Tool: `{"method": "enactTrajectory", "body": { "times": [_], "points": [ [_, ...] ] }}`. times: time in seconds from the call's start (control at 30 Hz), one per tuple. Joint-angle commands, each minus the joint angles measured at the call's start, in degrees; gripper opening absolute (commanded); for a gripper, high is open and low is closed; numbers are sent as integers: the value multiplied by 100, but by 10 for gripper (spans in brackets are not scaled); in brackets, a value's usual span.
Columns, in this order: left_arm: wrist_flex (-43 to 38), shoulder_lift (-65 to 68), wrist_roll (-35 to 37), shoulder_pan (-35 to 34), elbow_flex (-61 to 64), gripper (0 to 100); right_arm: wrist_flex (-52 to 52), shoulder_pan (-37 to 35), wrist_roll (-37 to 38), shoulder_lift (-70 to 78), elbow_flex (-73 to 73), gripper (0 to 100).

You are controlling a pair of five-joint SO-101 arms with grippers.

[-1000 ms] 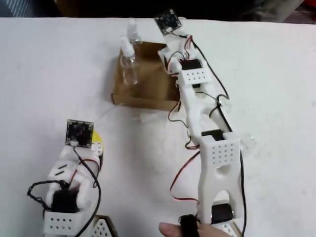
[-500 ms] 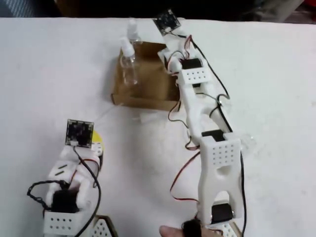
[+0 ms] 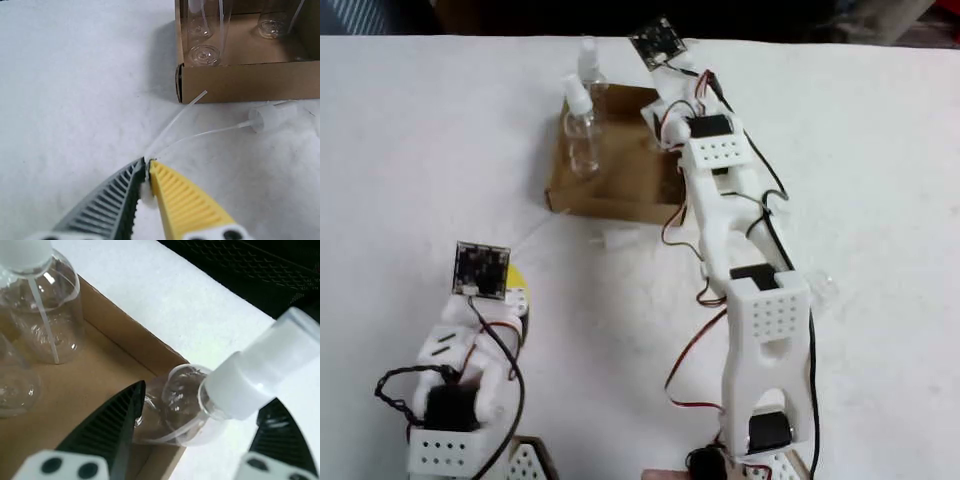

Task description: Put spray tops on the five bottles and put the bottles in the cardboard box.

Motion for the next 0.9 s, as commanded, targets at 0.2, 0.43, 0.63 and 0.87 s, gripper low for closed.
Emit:
{"method": "enactTrajectory", "body": {
  "times": [0.2, 0.43, 0.63, 0.87],
  "points": [
    [0, -84, -70, -57, -9, 24, 145, 66, 70, -426, -264, 303],
    [0, -84, -70, -57, -9, 24, 453, 57, 26, -611, -273, 303],
    [0, -84, -70, -57, -9, 24, 637, 48, 26, -725, -255, 303],
    [0, -84, -70, -57, -9, 24, 760, 48, 18, -725, -273, 303]
  ]
}}
